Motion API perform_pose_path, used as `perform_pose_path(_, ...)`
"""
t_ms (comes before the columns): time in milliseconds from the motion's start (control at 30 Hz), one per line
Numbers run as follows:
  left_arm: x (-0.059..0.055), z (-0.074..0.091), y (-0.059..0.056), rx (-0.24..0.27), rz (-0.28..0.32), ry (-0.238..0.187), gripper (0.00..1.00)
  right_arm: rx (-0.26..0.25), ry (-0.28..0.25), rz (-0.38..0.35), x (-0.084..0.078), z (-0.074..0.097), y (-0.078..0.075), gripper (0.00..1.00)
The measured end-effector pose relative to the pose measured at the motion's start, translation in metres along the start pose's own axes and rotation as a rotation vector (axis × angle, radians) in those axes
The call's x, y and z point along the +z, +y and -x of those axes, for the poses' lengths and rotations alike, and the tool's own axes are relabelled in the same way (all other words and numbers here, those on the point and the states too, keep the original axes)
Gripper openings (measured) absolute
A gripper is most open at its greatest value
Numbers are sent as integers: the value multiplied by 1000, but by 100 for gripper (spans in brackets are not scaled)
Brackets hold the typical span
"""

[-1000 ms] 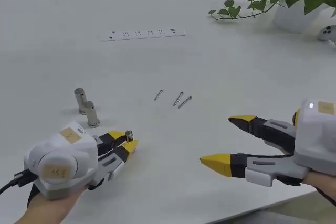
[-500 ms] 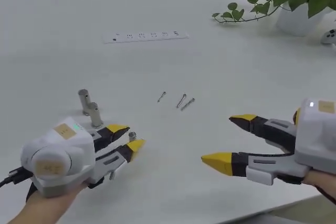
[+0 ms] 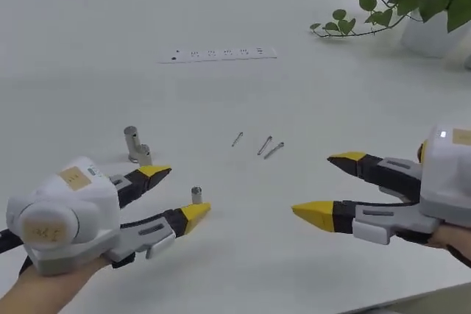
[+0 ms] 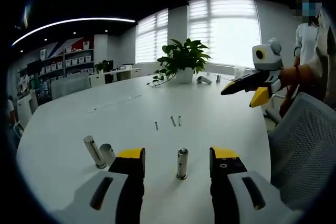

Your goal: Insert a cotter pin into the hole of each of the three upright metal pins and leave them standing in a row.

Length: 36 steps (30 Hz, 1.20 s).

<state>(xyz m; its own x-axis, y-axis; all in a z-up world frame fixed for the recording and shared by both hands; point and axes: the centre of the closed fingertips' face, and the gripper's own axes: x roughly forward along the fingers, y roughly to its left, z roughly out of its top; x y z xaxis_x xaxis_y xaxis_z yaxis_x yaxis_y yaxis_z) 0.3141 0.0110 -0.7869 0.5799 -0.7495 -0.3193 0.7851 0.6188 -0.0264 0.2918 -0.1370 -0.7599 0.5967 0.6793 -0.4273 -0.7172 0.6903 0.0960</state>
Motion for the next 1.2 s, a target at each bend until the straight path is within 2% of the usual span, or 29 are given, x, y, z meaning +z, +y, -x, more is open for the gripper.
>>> perform_pose_path(367, 5, 12, 1, 5, 18, -10, 59, 22, 18, 24, 4, -15, -9, 66)
perform_pose_path(633, 2, 19, 3, 6, 19, 7, 67, 43, 44, 71, 7, -28, -17, 62)
perform_pose_path(900, 5, 26, 4, 8, 18, 4, 71, 63, 71, 110, 11, -41, -25, 58)
perform_pose_path(1200, 4, 35, 7, 23, 18, 13, 74, 96, 100, 164, 15, -55, -31, 52)
